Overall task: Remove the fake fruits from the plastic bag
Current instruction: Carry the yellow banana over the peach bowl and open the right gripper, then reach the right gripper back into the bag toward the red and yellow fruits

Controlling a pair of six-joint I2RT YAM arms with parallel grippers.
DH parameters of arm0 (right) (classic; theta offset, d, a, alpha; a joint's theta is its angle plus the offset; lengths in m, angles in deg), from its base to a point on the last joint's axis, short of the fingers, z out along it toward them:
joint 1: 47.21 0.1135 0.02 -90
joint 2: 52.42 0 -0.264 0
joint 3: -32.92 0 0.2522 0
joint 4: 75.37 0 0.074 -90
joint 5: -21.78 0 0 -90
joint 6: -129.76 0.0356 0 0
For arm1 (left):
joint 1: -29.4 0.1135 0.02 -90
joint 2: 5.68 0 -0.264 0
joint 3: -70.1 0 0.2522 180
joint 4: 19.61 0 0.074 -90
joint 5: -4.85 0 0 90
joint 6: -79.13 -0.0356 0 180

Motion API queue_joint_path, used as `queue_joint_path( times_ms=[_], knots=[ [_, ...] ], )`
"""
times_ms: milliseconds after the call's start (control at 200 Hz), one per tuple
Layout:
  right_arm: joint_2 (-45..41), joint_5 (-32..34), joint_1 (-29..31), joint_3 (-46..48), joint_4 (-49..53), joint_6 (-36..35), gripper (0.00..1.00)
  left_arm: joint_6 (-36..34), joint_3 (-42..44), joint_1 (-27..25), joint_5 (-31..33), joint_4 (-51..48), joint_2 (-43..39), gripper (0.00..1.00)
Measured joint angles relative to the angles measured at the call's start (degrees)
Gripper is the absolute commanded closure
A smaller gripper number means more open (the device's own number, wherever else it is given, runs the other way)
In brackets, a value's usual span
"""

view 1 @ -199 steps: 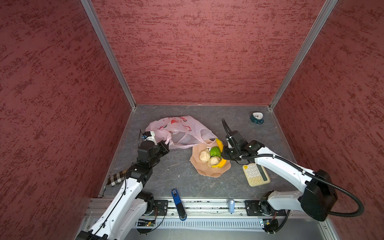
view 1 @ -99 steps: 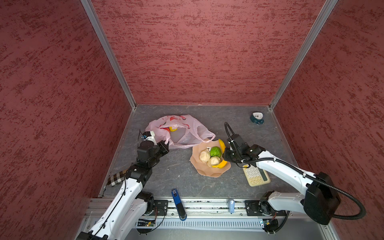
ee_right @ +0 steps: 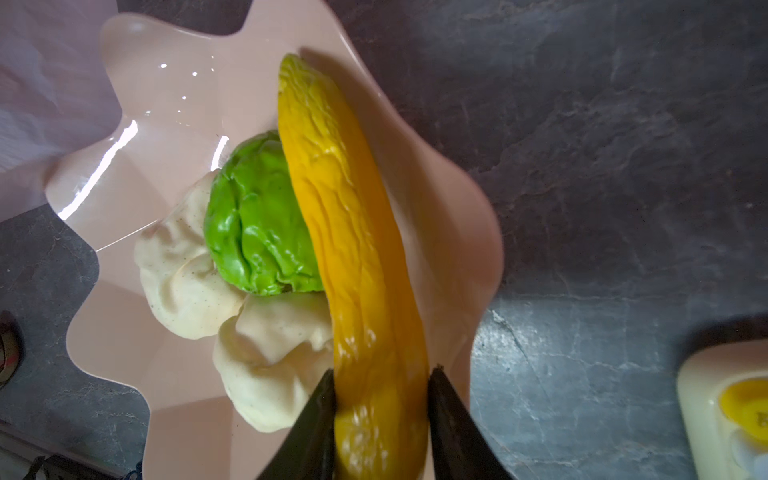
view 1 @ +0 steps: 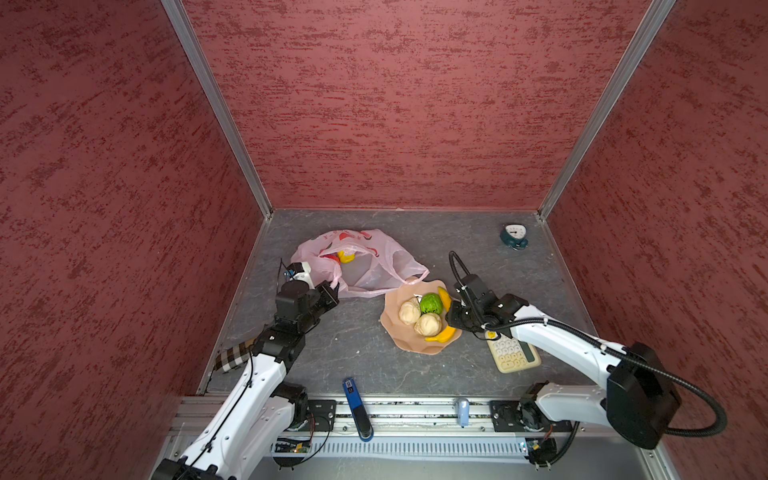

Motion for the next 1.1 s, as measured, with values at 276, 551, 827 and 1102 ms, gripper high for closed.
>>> queue_joint_path(
  times_ms=[276,551,827,1102],
  knots=[
    [0.3,-0.9,0.0,0.2,-1.9,0.4,0.56,0.0,0.0,0.0,-0.5,0.4,0.2,0.93],
    [0.3,-0.3,0.0,-0.5,-1.3,-1.0,0.53,0.0,0.0,0.0,-0.5,0.2,0.1,0.93],
    [0.3,0.1,0.0,-16.4,1.8,-13.8,0.53,-0.2,0.0,0.1,-0.6,-4.5,-2.8,0.93],
    [8.6,-5.7,2.3,-31.6,-2.0,-25.1,0.56,-0.1,0.0,0.1,-0.7,-12.6,-5.9,0.94]
  ],
)
